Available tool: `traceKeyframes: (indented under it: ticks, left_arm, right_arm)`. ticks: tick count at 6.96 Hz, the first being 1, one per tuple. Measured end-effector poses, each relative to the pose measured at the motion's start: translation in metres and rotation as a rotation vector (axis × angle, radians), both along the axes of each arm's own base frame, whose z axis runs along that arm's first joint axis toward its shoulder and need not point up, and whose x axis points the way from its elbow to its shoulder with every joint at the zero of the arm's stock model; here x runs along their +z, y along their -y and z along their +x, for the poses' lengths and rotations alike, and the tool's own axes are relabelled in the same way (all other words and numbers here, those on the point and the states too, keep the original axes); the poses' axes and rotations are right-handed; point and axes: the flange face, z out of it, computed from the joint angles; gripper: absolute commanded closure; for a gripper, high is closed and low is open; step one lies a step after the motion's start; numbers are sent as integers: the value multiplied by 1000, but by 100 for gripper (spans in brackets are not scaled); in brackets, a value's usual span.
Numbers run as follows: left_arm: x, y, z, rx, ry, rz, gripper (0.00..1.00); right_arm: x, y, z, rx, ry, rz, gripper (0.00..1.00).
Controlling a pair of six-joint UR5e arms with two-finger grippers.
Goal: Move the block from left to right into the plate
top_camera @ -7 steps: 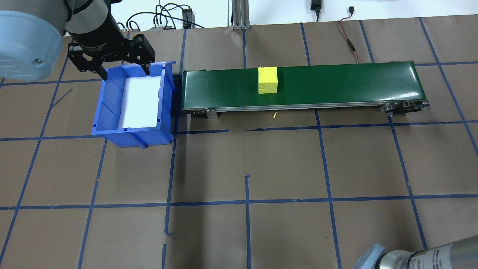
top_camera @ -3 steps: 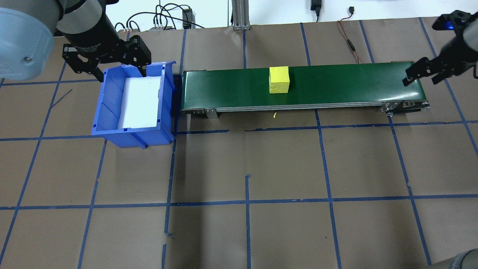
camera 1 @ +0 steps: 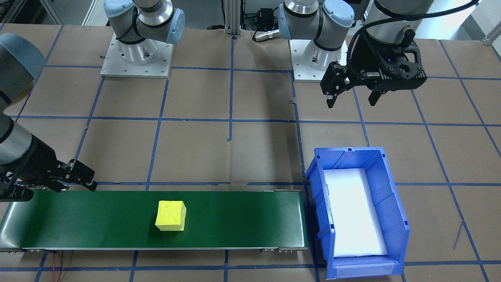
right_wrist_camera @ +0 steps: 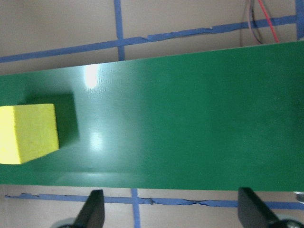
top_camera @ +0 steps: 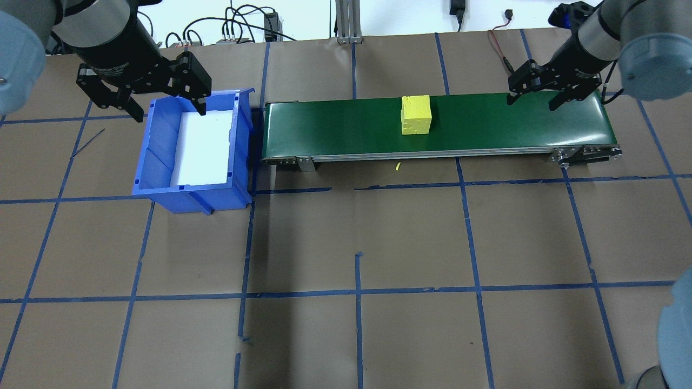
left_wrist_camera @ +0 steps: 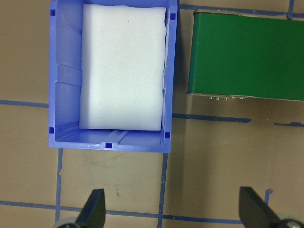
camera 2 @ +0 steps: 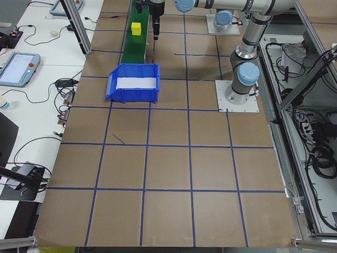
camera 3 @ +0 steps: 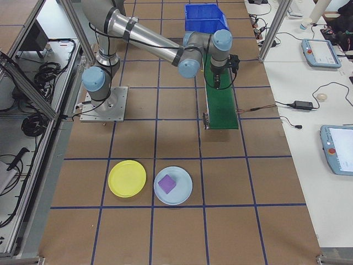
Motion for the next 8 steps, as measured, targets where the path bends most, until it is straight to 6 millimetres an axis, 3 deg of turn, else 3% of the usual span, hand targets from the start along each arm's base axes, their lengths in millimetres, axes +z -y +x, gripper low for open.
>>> traceKeyframes:
  ticks: [1,3,5,8]
  left_arm:
    - [2,-2,2,-2,-1,3,0]
    - [2,-5,2,2,-7,6,0]
    - [0,-5,2,4,-9,9,0]
    - [0,-5,2,4,-12,9,0]
  right_arm:
    - [-2,9,22,-28,31,-4,0]
    - [-18,24,38,-38,56,4,0]
    - [-31,29,46,-40,69,21,0]
    - [-46,31,84,-77,96,47,0]
